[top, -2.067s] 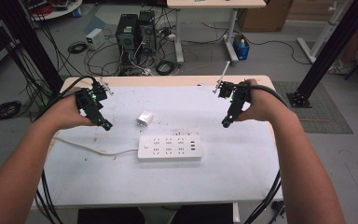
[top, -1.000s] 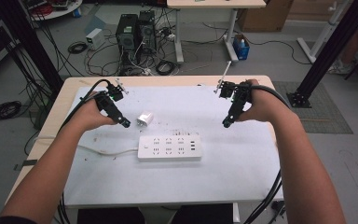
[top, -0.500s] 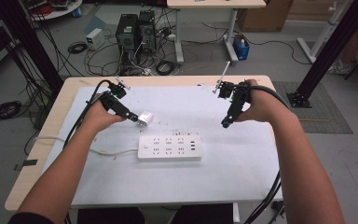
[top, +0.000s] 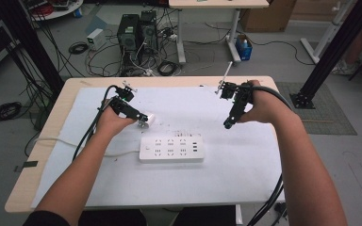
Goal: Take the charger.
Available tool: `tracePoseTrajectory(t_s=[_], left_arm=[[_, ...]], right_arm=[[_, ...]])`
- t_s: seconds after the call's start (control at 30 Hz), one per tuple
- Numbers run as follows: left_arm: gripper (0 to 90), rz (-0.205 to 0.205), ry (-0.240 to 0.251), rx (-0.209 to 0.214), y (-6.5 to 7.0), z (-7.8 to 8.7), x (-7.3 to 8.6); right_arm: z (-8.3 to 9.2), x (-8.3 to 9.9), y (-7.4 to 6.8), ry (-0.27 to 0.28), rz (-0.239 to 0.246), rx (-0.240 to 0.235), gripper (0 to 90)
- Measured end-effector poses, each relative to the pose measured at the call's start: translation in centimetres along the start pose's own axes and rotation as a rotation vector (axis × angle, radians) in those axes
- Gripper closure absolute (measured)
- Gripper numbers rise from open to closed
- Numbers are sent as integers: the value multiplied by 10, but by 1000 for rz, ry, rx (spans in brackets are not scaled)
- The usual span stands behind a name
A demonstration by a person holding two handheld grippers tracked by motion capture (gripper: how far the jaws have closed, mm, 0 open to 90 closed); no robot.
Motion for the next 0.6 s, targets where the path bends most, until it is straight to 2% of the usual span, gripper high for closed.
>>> tracePoseTrajectory(t_s=[0.07,0.13,0.17,0.23,0.37,0.43,0.6], left_arm=[[17,21,-6,18,0,-7,1],[17,21,-6,18,0,-7,1],[17,38,-2,20,1,-17,1],[17,31,-3,17,1,-22,2],[17,19,-8,-18,0,-29,4],[17,26,-4,-30,-1,-32,5],[25,35,-1,-29,0,-38,7]], right_arm=[[0,0,0,2,-1,-1,15],[0,0,1,2,-2,1,15],[0,0,1,2,-2,1,15],[-2,-1,1,5,-6,2,15],[-3,-3,0,2,-1,0,15],[-3,-3,1,-1,-3,3,15],[-2,-3,1,-1,-8,4,15]])
Point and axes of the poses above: each handheld gripper's, and its own axes: z roughly backward along the jaws, x roughly out of its underside, y roughly to its right, the point moved 6 cm from there along -z, roughly forward along the jaws, and after that the axes turned 13 degrees about y, right-handed, at the moved point
